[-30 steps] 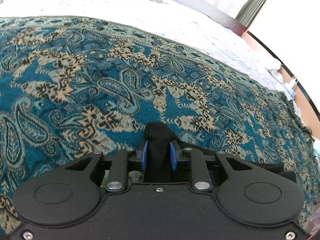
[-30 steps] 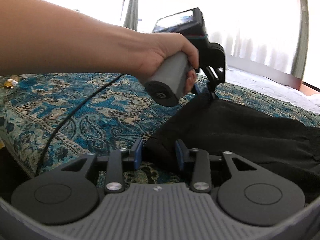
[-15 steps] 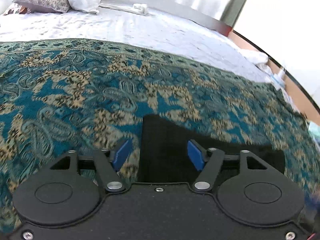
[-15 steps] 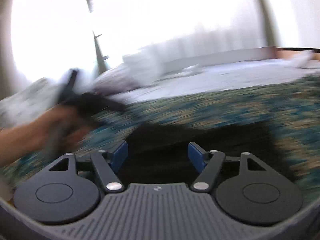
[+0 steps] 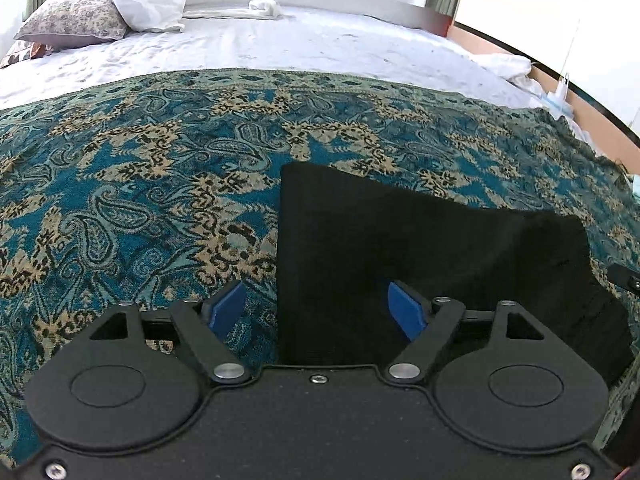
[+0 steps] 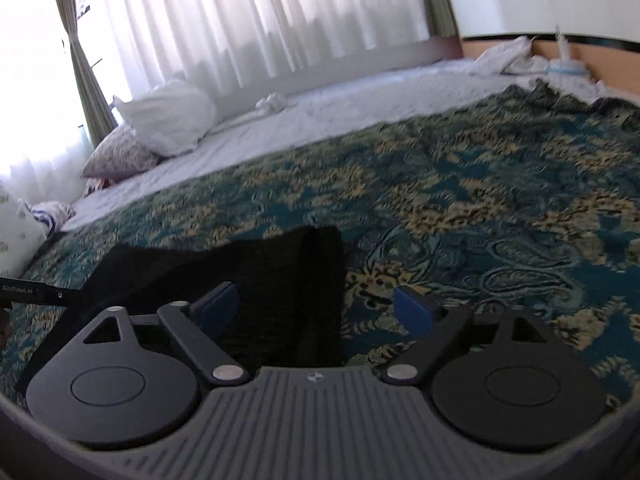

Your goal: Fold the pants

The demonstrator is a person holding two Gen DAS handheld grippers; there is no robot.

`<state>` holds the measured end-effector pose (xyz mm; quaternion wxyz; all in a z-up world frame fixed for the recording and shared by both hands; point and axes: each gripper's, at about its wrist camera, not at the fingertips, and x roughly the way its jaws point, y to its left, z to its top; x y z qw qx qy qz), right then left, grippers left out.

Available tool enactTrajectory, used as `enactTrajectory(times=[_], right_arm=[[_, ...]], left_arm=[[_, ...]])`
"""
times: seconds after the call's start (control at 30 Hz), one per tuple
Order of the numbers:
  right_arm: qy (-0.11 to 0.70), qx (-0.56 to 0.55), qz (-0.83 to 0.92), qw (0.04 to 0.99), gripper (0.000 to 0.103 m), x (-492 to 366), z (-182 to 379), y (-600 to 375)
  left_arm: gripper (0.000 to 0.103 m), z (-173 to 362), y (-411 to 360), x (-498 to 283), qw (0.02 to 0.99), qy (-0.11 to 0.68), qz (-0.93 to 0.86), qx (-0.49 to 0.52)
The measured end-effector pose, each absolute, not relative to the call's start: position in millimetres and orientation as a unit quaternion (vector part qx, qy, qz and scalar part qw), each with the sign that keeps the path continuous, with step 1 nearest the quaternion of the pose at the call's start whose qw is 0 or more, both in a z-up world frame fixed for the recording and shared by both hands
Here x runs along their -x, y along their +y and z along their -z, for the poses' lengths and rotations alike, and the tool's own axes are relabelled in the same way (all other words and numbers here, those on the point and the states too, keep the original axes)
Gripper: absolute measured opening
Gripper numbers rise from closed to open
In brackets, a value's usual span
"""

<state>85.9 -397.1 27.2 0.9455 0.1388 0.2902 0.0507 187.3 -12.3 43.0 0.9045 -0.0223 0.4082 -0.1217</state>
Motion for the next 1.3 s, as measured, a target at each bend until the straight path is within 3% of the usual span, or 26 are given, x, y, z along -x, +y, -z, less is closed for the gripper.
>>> enactTrajectory(times=[0.47, 1.0, 1.03, 1.1, 1.3], right_arm=[[0.344, -0.144, -0.089, 0.924, 0.1, -143.1, -8.5, -407.9], [0.362, -0.134, -0.182, 0.904, 0.092, -186.3, -0.8, -404.1], [0.362, -0.136, -0.189, 0.903, 0.092, -187.1, -1.0, -404.4], [0.36, -0.145, -0.209, 0.898, 0.081, -186.3, -1.0, -406.0], [0.36, -0.177, -0.235, 0.885, 0.076, -192.8, 3.0, -413.5]], left_arm=[[0.082, -26.5, -4.0, -217.4, 0.896, 0.414, 0.136, 0.088], [0.079, -17.1, -5.7, -256.5, 0.883, 0.405, 0.208, 0.112], [0.079, -16.9, -7.4, -258.2, 0.883, 0.406, 0.213, 0.104], [0.079, -16.5, -9.5, -260.6, 0.882, 0.405, 0.223, 0.093], [0.079, -12.5, -4.4, -268.9, 0.876, 0.401, 0.248, 0.101]])
